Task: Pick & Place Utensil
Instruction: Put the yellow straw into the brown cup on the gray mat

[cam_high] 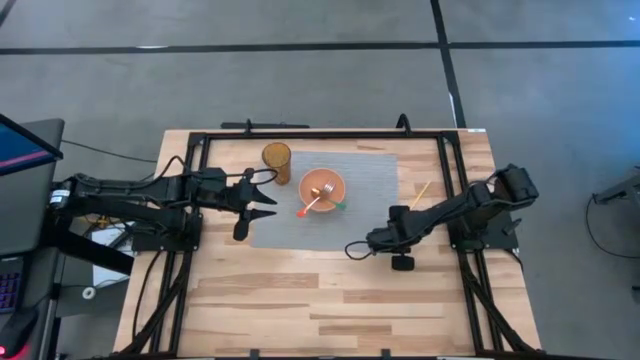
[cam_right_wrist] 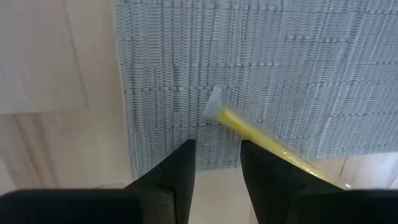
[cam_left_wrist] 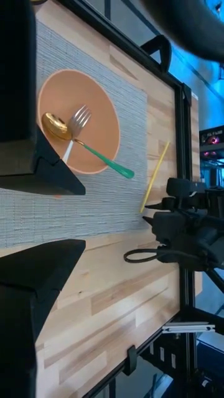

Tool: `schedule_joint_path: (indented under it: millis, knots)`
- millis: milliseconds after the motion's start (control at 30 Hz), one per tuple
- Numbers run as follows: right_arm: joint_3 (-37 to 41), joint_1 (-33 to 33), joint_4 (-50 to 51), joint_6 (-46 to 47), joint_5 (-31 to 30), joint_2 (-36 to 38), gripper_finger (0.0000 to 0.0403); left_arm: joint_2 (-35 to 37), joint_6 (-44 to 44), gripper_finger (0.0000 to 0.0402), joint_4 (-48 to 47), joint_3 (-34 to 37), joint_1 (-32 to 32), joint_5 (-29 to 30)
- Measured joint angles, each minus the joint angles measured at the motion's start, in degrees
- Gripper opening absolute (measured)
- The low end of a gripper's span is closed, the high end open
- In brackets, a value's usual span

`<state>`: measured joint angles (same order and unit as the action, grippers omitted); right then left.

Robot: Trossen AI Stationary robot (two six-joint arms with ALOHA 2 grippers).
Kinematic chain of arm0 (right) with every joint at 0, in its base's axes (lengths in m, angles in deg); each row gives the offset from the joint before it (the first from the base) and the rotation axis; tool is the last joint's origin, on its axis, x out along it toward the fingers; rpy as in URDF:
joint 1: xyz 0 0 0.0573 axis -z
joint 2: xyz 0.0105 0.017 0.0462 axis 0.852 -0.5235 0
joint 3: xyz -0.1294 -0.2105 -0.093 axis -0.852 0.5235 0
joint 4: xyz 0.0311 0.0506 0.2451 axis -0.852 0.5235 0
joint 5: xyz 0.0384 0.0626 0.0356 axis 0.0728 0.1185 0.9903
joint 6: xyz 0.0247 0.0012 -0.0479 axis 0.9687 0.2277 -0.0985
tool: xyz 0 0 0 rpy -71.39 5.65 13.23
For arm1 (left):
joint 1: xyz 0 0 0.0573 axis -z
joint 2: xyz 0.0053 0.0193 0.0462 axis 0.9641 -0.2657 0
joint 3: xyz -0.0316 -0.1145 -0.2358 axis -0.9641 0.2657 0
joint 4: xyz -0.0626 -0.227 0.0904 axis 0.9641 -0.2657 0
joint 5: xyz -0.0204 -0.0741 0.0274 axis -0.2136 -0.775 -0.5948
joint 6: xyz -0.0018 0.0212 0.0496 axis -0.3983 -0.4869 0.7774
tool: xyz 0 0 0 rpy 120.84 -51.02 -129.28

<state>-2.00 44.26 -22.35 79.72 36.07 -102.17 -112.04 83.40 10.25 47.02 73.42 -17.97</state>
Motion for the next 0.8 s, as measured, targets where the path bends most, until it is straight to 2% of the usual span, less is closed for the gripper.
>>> schedule_joint_path:
  millis: [333, 567, 800]
  knots:
    - [-4.4, 0.1, 5.0, -0.9, -0.7, -0.6, 0.0127, 0.0, 0.0, 0.0127, 0.0, 0.0, 0.0, 0.0]
    - [-4.7, 0.4, 4.7, -9.5, -2.1, -1.4, 0.0127, 0.0, 0.0, 0.0127, 0.0, 0.0, 0.0, 0.0]
    - [-4.8, 0.9, 2.4, -14.5, -4.3, -5.7, 0.0127, 0.0, 0.0, 0.0127, 0.0, 0.0, 0.0, 0.0]
